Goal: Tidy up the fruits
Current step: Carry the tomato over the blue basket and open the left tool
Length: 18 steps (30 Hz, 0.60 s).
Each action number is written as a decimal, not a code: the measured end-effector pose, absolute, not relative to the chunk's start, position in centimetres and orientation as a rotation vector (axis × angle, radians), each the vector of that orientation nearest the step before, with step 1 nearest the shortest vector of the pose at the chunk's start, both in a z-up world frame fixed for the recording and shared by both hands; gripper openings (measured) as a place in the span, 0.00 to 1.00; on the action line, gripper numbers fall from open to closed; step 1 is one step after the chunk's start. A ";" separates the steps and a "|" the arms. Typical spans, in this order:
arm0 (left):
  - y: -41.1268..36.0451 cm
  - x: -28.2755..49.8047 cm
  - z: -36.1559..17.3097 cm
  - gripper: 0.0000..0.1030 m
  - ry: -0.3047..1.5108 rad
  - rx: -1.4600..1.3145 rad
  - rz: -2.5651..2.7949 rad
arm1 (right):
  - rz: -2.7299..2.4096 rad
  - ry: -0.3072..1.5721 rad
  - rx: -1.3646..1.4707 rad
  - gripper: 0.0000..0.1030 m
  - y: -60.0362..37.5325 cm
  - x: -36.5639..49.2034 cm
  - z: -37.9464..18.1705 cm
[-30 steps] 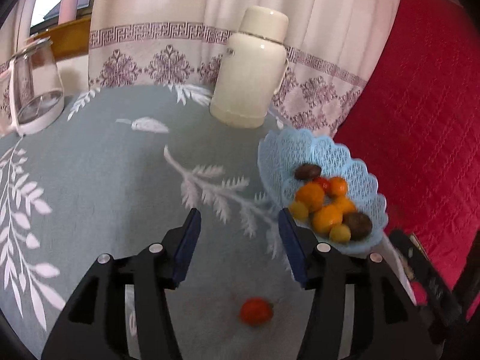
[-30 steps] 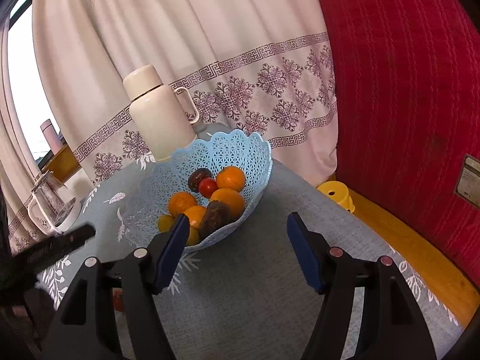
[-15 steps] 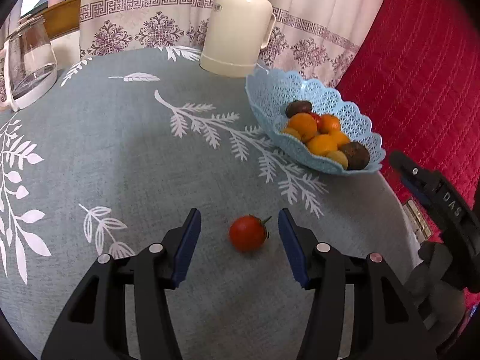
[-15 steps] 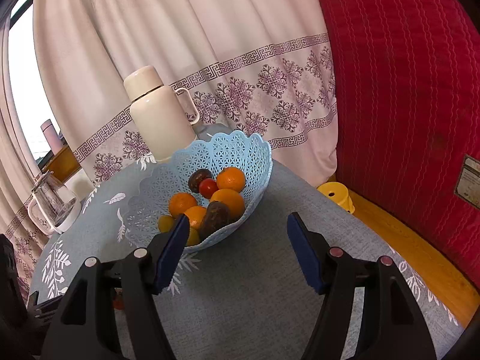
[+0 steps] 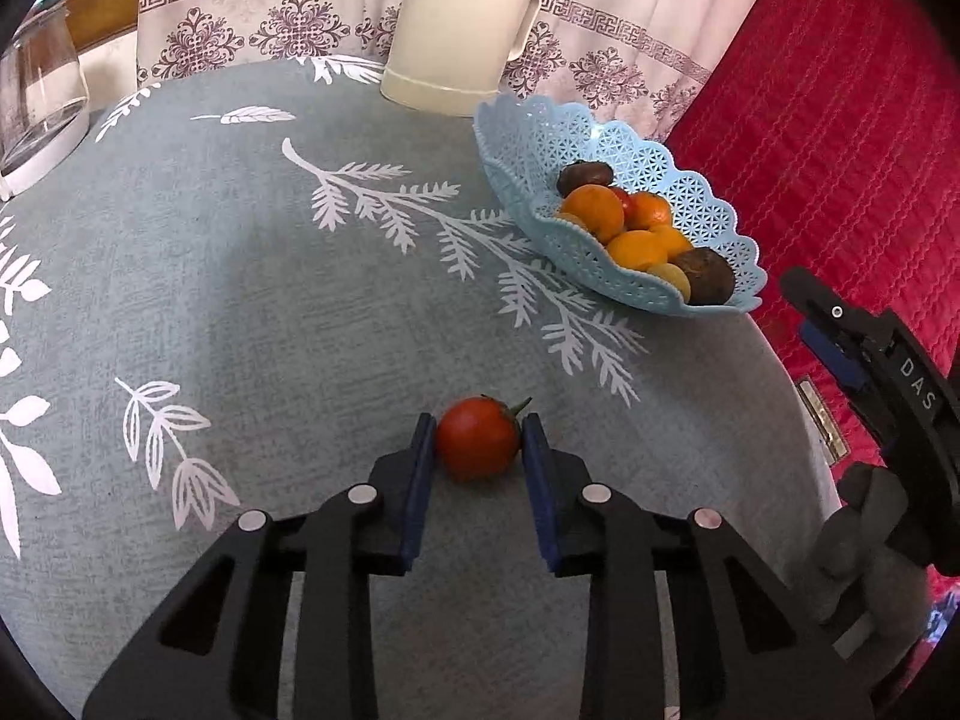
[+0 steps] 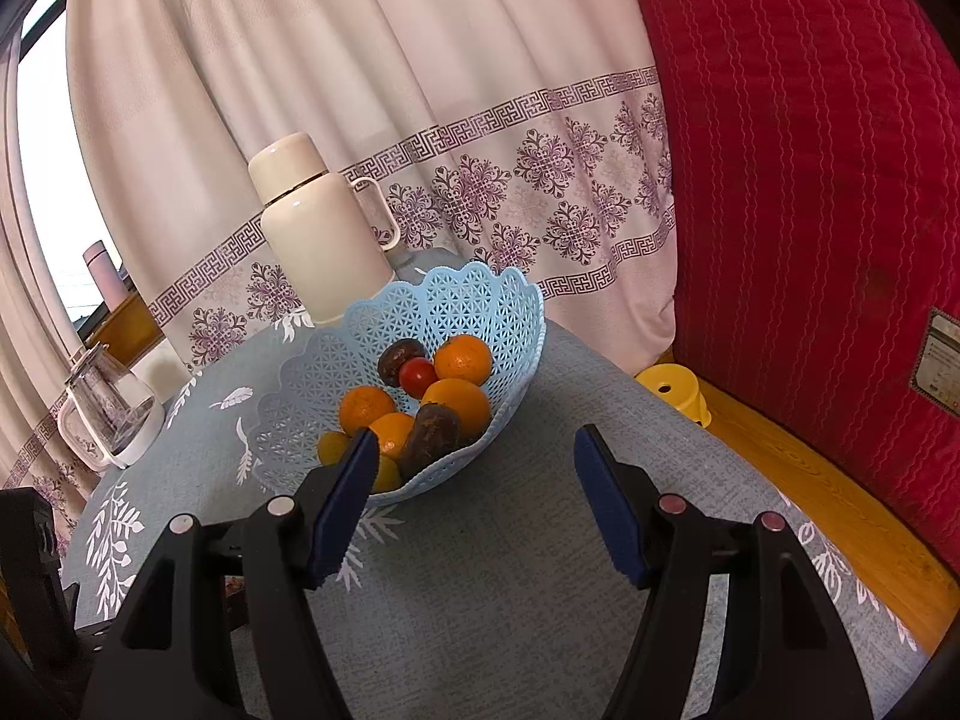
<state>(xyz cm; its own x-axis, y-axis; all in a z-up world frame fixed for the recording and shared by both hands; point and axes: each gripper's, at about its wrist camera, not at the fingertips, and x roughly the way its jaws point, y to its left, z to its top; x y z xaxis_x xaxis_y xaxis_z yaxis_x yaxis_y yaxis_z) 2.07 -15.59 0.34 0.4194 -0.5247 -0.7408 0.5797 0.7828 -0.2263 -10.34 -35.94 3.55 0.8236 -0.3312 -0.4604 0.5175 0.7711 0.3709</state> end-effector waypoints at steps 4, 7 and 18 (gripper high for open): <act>-15.6 2.0 1.5 0.29 0.874 0.056 -0.692 | -0.474 0.382 0.514 0.66 -36.0 -10.3 3.6; -15.9 2.2 3.0 0.29 0.841 0.044 -0.696 | -0.474 0.381 0.514 0.66 -36.0 -10.3 3.6; -20.4 2.9 7.2 0.29 0.730 0.064 -0.761 | -0.482 0.368 0.519 0.66 -36.0 -10.4 3.7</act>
<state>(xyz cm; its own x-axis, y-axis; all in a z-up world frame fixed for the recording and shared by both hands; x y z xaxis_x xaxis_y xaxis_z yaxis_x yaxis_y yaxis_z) 2.92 -20.44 7.22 0.4938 -0.6062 -0.6234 0.6485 0.7344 -0.2004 -10.42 -35.99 3.69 0.8256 -0.3422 -0.4486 0.5232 0.7619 0.3817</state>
